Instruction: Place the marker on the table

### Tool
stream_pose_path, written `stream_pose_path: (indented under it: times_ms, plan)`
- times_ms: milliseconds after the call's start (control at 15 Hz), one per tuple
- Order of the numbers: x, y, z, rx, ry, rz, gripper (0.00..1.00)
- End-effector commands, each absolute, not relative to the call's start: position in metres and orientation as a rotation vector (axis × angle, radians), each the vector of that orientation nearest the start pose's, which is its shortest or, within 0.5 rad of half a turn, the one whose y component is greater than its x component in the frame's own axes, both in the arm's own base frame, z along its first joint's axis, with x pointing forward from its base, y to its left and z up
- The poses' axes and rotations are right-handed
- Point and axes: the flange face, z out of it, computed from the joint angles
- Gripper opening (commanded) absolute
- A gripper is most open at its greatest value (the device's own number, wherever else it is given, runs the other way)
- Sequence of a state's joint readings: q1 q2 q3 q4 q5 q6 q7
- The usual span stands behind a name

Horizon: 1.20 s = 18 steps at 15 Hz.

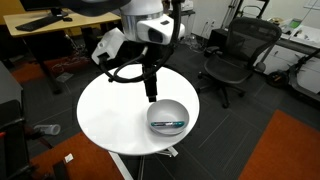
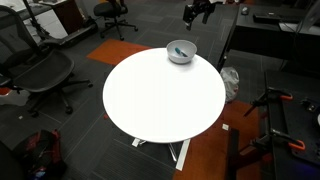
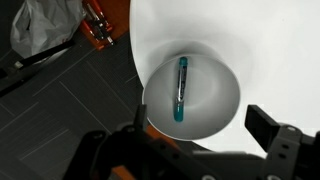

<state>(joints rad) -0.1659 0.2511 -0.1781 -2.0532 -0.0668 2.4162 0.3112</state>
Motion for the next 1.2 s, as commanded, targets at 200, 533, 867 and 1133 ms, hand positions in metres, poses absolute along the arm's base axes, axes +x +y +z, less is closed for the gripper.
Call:
stream_pose_path:
  times_ms: [200, 533, 867, 1133]
  plan:
    - [0.576, -0.206, 0.312, -3.083, 0.944, -0.178, 1.0]
    - [0.587, -0.216, 0.289, -3.073, 0.966, -0.151, 1.0]
    - [0.599, -0.238, 0.263, -3.021, 0.989, -0.136, 1.0]
    - [0.607, -0.252, 0.247, -2.996, 0.987, -0.119, 1.0]
